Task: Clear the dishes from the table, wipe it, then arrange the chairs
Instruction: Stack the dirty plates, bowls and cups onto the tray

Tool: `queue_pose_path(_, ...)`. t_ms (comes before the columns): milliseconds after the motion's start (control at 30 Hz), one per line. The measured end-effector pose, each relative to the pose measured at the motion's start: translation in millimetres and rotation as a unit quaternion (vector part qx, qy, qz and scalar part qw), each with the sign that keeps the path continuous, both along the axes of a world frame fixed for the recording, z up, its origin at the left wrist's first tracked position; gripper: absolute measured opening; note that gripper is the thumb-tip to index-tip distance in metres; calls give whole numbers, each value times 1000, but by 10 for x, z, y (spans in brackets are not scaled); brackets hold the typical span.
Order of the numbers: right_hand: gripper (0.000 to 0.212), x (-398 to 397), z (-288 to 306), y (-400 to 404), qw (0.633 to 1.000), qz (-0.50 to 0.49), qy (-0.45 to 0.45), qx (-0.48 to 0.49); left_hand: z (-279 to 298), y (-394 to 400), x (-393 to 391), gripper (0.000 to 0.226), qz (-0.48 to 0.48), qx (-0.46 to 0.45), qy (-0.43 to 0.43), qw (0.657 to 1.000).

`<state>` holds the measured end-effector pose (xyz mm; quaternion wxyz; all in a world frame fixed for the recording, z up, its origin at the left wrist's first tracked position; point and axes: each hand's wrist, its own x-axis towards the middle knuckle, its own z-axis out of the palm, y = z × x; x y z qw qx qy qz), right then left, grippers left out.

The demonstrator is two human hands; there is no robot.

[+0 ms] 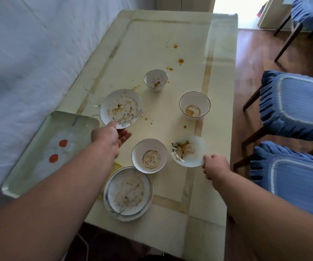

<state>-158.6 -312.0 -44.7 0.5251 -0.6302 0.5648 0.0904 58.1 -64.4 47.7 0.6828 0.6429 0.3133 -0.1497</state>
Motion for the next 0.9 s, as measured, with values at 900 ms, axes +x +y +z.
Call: queue_pose_path(900,18,-423,1086,376,973,31,-208,97,-299,978,-2580,6,89,155,65,982)
